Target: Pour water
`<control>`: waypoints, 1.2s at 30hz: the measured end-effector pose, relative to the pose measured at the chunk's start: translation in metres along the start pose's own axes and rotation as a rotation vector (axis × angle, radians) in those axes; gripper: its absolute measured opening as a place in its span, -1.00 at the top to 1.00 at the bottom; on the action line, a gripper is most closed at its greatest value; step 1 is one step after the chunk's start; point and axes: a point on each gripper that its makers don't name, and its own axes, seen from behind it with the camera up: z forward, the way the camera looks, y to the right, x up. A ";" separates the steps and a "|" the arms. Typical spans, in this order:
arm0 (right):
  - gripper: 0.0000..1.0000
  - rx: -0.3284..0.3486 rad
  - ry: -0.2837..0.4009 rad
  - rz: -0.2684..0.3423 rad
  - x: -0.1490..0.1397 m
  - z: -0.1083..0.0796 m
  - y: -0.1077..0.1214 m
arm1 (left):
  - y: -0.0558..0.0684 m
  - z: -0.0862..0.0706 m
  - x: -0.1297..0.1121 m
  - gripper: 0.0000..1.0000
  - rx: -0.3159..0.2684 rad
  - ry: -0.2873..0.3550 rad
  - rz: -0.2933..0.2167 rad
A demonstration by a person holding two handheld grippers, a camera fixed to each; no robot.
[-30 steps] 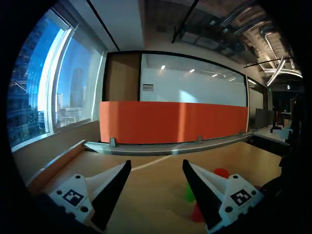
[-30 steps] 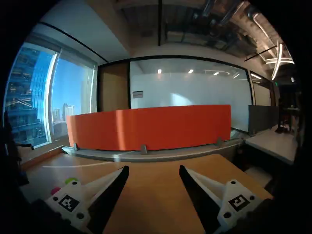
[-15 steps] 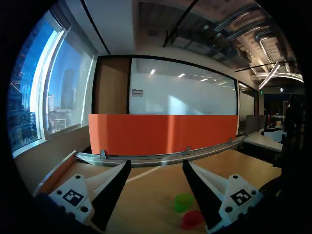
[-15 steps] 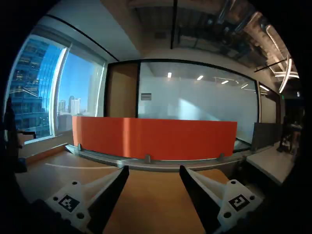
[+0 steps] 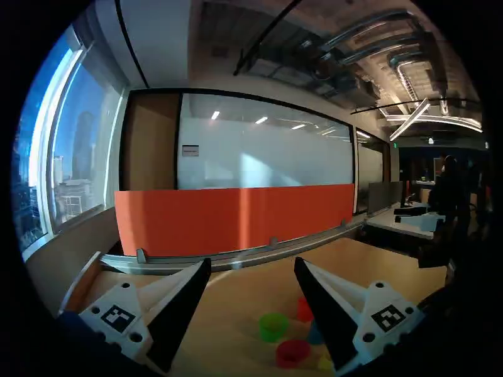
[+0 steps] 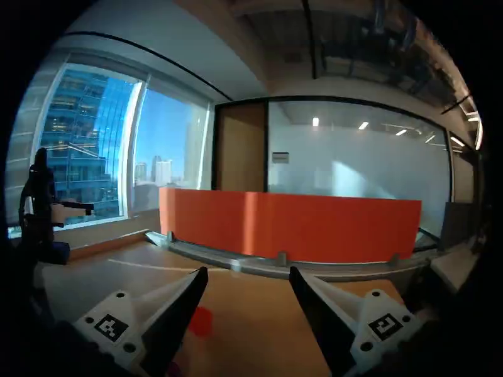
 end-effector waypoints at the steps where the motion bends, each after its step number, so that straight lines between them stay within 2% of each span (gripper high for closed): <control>1: -1.00 0.024 0.002 -0.001 0.002 -0.001 -0.006 | 0.004 0.000 0.001 -0.96 -0.018 0.001 0.002; 5: -1.00 0.130 0.010 -0.003 0.008 -0.004 -0.031 | 0.021 -0.001 0.005 -0.96 -0.097 0.009 0.010; 8: -1.00 0.190 0.009 -0.002 0.011 -0.005 -0.044 | 0.027 0.000 0.008 -0.96 -0.139 0.019 0.004; 14: -1.00 0.244 0.017 -0.012 0.017 -0.007 -0.056 | 0.029 0.003 0.007 -0.96 -0.177 0.017 0.001; 20: -1.00 0.285 -0.013 -0.011 0.014 -0.003 -0.062 | 0.031 0.002 0.002 -0.96 -0.220 -0.003 0.014; 29: -1.00 0.401 -0.071 -0.011 0.005 -0.002 -0.084 | 0.038 0.007 -0.019 -0.95 -0.298 -0.075 0.014; 36: -1.00 0.436 -0.126 -0.058 -0.013 -0.001 -0.092 | 0.039 0.015 -0.038 -0.96 -0.330 -0.125 0.038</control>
